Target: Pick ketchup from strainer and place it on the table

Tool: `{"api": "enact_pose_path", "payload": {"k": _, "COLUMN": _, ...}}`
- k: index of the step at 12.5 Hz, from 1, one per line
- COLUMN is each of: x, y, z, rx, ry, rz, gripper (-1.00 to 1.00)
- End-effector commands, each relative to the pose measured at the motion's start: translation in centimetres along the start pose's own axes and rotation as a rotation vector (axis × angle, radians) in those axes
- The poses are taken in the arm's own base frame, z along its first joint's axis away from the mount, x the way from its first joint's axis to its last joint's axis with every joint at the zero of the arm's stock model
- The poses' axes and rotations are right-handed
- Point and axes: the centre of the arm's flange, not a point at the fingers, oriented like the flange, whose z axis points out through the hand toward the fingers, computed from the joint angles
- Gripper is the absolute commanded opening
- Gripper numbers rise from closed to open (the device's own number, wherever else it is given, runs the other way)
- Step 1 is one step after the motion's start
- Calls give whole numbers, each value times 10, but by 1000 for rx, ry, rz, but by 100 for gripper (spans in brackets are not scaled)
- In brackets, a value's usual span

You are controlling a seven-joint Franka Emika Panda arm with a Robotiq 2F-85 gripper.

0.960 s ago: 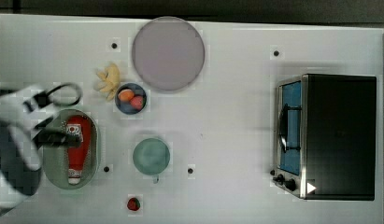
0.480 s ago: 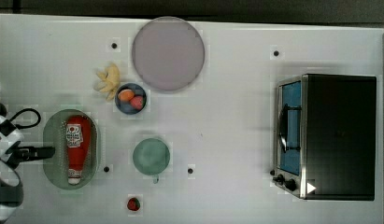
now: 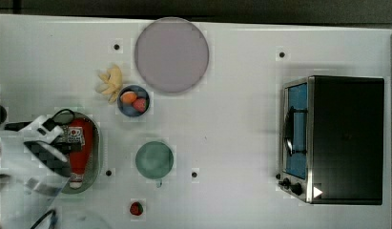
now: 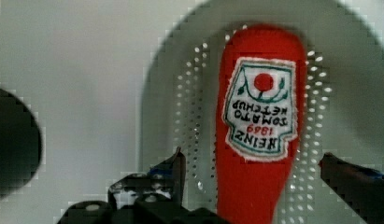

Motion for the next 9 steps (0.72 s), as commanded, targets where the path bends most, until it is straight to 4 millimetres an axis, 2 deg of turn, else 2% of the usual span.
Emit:
{"api": "enact_pose_path", "payload": {"k": 1, "x": 9, "y": 9, "z": 18, "rx": 17, "ry": 19, "rz": 93, "gripper": 100}}
{"api": "enact_pose_path", "payload": {"k": 6, "x": 10, "y": 5, "z": 65, "rx": 38, "ry": 9, "rz": 125, "gripper": 100}}
{"api": "enact_pose_path", "payload": {"k": 7, "x": 12, "y": 5, "z": 69, "rx": 33, "ry": 13, "rz": 117, "gripper": 91}}
{"api": "enact_pose_path", "payload": {"k": 9, "x": 14, "y": 5, "z": 69, "rx": 31, "ry": 18, "rz": 115, "gripper": 43}}
